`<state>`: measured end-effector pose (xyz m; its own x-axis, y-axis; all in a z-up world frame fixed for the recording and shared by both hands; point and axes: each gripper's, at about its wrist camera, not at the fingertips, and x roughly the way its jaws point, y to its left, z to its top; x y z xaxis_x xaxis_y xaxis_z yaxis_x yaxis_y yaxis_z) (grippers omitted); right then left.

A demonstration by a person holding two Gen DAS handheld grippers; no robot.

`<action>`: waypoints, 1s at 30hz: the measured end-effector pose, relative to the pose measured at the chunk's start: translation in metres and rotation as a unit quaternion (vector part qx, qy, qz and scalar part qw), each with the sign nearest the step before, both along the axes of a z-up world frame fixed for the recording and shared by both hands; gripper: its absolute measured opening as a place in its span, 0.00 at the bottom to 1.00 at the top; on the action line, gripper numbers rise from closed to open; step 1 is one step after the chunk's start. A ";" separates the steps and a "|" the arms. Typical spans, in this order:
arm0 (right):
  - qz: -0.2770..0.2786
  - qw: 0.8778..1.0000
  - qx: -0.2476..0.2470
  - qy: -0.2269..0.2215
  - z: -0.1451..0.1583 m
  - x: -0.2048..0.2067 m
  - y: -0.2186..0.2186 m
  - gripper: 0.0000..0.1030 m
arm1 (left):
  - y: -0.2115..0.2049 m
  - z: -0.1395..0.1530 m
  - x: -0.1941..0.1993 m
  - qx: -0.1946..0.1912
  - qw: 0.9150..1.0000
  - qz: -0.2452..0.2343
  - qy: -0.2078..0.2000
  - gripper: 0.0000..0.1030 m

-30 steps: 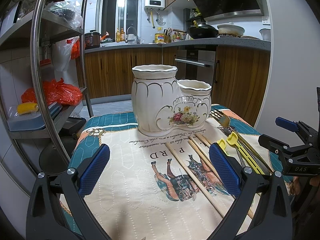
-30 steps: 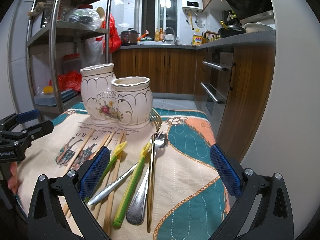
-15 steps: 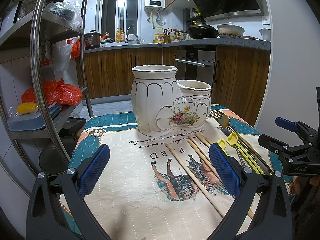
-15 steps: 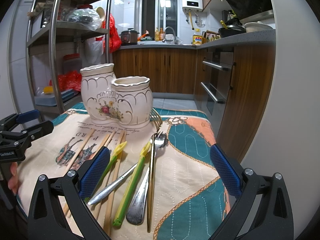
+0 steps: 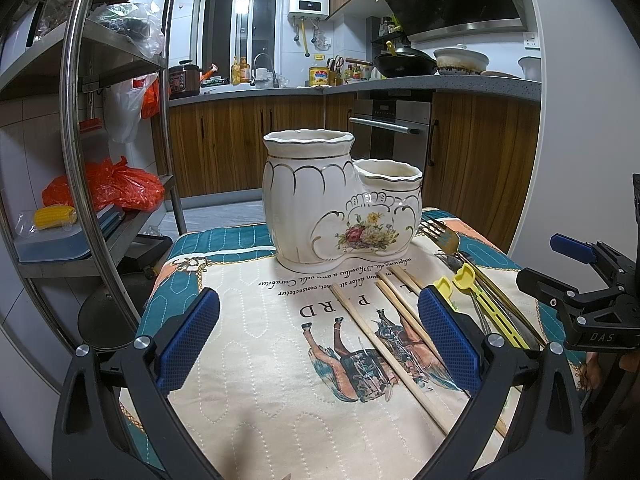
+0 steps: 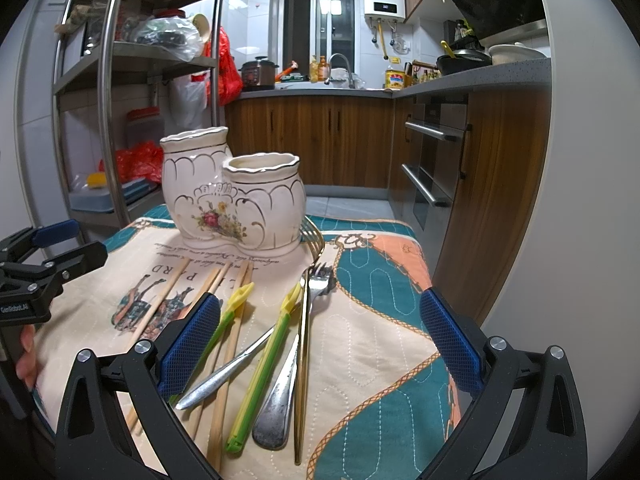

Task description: Organize utensils

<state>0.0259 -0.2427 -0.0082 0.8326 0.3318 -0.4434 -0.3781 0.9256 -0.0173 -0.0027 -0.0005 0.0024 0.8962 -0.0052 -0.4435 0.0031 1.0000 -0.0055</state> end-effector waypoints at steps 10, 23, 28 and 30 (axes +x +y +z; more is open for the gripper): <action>0.000 1.000 0.000 0.001 0.000 0.000 -0.001 0.96 | 0.000 0.000 0.000 0.000 1.000 0.000 0.001 0.95; -0.050 0.998 -0.037 -0.003 0.001 0.001 0.006 0.96 | -0.011 -0.007 0.013 0.028 0.998 -0.030 0.049 0.95; -0.023 0.998 -0.057 0.012 0.012 0.014 0.009 0.96 | -0.021 -0.001 0.015 0.073 0.995 -0.033 0.065 0.95; -0.016 0.998 -0.062 0.027 0.017 0.023 0.010 0.96 | -0.026 0.000 0.019 0.094 0.992 -0.031 0.080 0.95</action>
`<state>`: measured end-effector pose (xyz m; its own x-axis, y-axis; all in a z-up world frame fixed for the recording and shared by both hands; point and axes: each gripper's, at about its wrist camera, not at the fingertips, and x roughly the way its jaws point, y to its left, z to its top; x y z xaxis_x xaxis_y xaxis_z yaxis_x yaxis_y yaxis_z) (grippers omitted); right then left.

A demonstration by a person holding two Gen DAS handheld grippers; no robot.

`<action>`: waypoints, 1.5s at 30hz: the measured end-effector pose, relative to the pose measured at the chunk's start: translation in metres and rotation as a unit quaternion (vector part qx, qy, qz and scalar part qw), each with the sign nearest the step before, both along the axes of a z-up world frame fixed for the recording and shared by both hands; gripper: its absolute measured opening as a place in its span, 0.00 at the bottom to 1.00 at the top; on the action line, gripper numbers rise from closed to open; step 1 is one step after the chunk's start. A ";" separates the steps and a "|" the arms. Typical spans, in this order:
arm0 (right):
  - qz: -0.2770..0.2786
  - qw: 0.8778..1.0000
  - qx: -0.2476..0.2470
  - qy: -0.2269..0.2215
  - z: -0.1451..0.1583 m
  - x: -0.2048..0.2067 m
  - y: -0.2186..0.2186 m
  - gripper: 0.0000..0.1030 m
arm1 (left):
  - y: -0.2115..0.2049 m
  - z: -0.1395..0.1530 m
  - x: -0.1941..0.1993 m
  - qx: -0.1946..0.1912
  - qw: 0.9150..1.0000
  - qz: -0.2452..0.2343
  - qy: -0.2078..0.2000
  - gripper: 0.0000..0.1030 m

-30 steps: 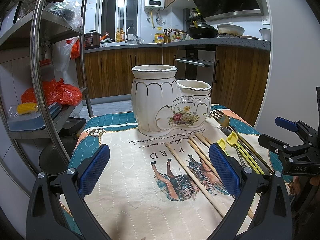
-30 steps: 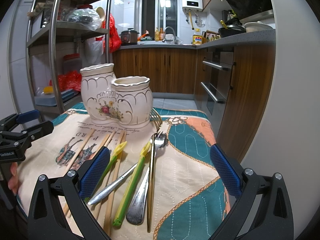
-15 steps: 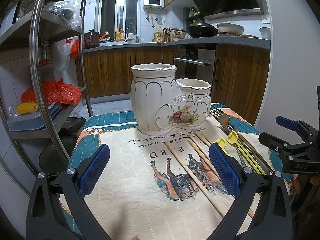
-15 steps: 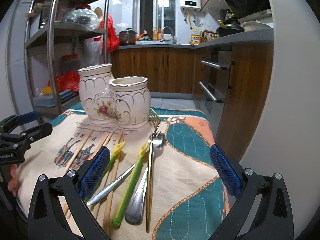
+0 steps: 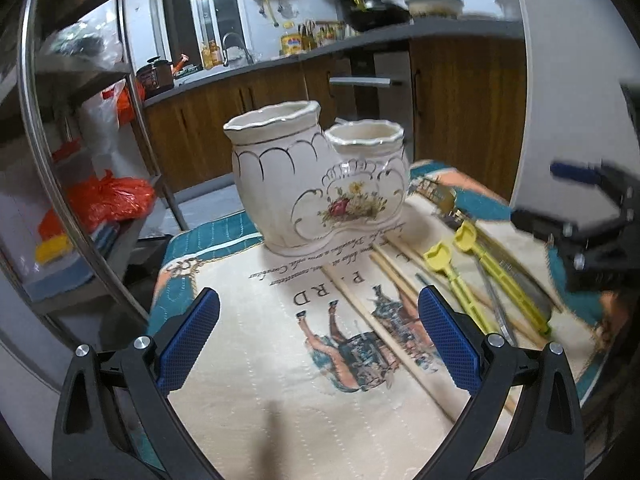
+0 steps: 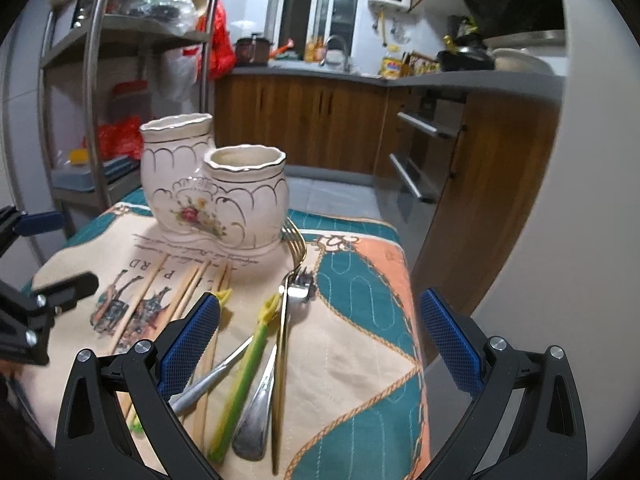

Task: Organize utensils
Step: 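Grasp the gold fork with the right tool while the left tool grasps a wooden chopstick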

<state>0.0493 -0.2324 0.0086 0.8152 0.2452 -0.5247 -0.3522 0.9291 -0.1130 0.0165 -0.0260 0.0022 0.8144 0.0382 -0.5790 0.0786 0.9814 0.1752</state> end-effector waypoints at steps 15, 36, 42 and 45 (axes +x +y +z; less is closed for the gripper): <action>0.036 0.993 0.016 0.111 -0.006 0.080 0.029 0.53 | 0.007 -0.020 0.026 -0.073 0.989 -0.018 0.130 0.75; 0.047 0.984 0.030 0.167 -0.022 0.114 0.033 0.25 | -0.025 -0.028 0.018 -0.080 0.982 -0.020 0.169 0.36; 0.052 0.984 0.043 0.167 -0.021 0.118 0.031 0.06 | -0.019 -0.031 0.019 -0.064 0.985 -0.010 0.162 0.11; 0.056 0.985 0.046 0.159 -0.015 0.114 0.030 0.05 | -0.011 -0.030 0.024 -0.074 0.983 -0.014 0.166 0.06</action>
<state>0.1631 -0.2028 -0.0068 0.5781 0.3822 -0.7209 -0.4569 0.8836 0.1021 0.0403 -0.0371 -0.0278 0.5798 -0.0873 -0.8101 0.1353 0.9908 -0.0098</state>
